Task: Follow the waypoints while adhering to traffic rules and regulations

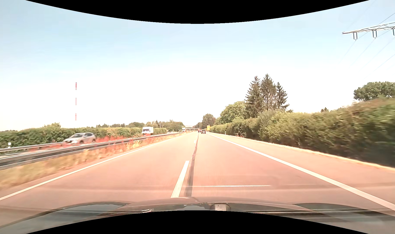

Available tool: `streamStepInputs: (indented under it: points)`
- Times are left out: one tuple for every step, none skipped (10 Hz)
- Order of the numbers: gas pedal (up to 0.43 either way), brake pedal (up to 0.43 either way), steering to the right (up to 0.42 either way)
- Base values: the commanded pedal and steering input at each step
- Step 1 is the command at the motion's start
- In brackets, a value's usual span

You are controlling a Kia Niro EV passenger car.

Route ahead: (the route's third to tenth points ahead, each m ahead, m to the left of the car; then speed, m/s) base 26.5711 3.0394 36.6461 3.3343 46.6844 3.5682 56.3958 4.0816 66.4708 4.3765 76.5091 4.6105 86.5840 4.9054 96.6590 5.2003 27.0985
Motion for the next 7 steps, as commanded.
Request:
streamStepInputs:
  points:
    - [0.177, 0.0, -0.002]
    - [0.177, 0.0, -0.002]
    - [0.177, 0.0, -0.002]
    - [0.177, 0.0, -0.002]
    - [0.177, 0.0, -0.002]
    - [0.177, 0.0, -0.003]
    - [0.177, 0.0, -0.004]
